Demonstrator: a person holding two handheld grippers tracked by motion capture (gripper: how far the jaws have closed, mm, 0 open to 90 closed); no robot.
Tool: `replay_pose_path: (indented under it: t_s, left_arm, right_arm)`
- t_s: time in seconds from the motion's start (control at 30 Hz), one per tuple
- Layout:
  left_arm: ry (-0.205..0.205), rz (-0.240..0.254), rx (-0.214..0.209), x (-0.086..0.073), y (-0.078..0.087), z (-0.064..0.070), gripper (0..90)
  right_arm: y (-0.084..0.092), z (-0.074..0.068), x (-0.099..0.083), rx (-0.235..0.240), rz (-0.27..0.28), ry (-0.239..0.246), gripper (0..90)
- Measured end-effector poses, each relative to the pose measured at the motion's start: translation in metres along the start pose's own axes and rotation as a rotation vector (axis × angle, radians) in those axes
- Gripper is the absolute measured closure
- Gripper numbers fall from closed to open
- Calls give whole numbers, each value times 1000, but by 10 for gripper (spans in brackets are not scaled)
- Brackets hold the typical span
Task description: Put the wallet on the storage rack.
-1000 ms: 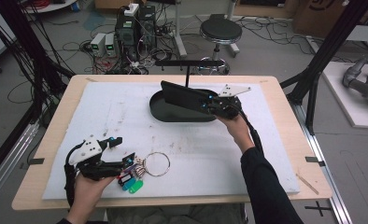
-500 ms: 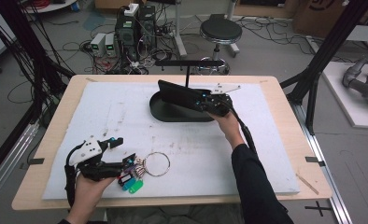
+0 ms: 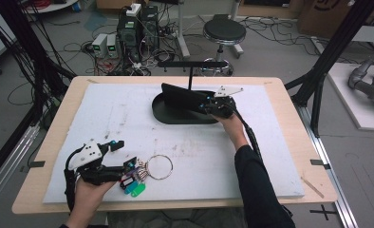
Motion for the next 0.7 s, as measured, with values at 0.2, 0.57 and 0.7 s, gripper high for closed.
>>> replay_pose_path:
  t_s: [0.2,0.57,0.7]
  left_arm:
    - [-5,0,-2,1,0,1,245]
    - [-4,-5,13,-1,0,0,250]
    - [-1,-10,10,-1,-1,-1,250]
  right_arm:
    - [0,5,-5,-18,-30,-20,737]
    - [0,13,-16,-67,-98,-36,695]
    - [2,13,-18,-94,-111,-21,647]
Point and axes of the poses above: each handheld gripper's, and its own axes: y roughly backward along the jaws, x roughly out of its top, z roughly to its right, the point moved 8 cm from there along -y, roughly forward along the jaws, and after that the axes turned 10 degrees about -y, right-handed, at the moved point
